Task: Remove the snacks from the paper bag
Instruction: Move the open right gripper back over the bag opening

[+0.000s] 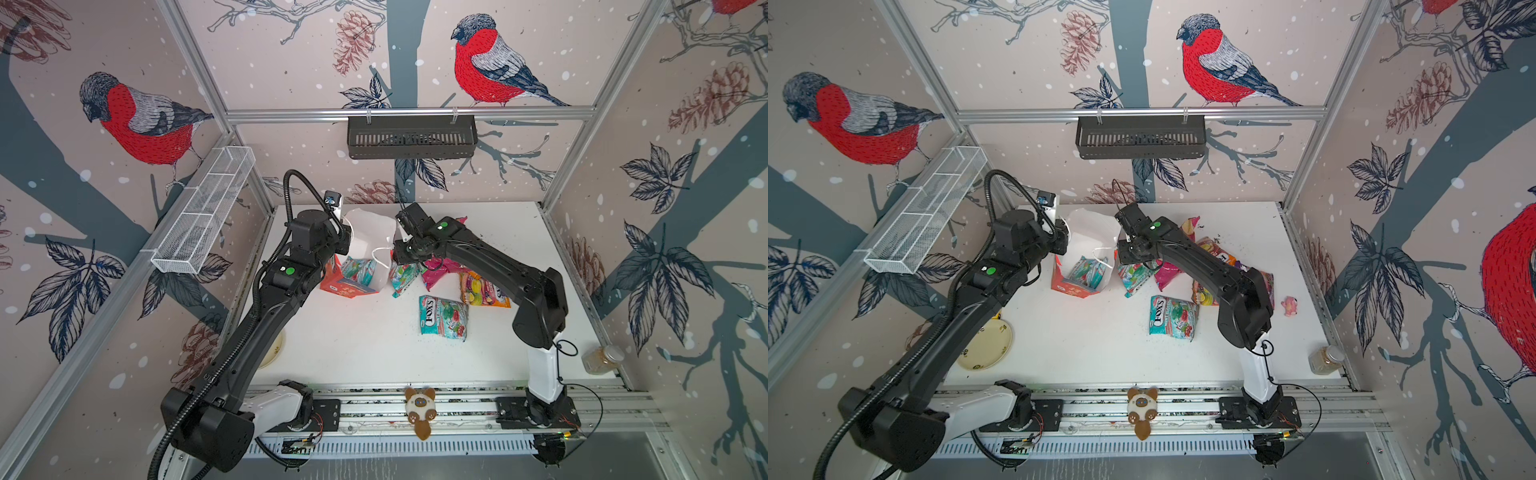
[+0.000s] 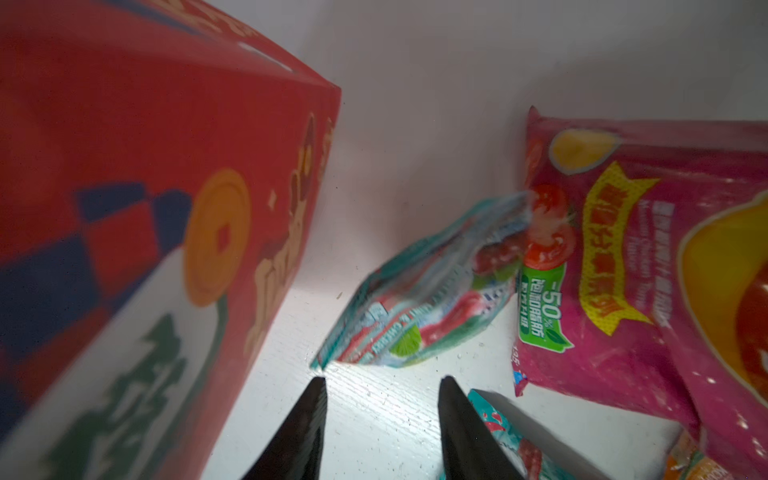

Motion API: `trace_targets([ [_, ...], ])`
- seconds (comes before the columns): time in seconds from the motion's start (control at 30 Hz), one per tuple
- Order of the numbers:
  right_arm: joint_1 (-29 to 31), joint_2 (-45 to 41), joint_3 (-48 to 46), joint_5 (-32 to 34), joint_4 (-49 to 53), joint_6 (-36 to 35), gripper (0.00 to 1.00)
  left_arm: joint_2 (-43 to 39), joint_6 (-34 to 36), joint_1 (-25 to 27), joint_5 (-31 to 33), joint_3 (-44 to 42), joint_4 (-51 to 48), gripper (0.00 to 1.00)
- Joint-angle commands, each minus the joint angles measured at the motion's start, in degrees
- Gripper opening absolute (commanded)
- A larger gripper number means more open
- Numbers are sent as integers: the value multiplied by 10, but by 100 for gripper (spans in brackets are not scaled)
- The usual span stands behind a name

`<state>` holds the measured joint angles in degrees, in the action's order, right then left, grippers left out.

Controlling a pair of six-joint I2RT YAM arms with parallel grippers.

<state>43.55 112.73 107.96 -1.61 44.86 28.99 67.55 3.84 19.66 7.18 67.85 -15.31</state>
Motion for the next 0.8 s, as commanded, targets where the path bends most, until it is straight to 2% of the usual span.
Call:
trace_targets([
  [0.0, -15, -46, -27, 9, -62, 24, 48, -5, 9, 0, 0, -1, 27, 0],
  [0.33, -51, -166, -107, 81, -100, 9, 48, -8, 33, 0, 19, 2, 26, 0],
  [0.43, -48, -199, -131, 53, -145, 0, 48, -9, 41, 0, 23, -4, 28, 0],
  [0.6, -31, -245, -177, -38, -268, 2, 43, -23, 57, 0, -24, -36, 49, 0],
  [0.77, 9, -205, -144, -99, -288, 12, 35, -27, 57, 0, -56, -51, 51, 0],
])
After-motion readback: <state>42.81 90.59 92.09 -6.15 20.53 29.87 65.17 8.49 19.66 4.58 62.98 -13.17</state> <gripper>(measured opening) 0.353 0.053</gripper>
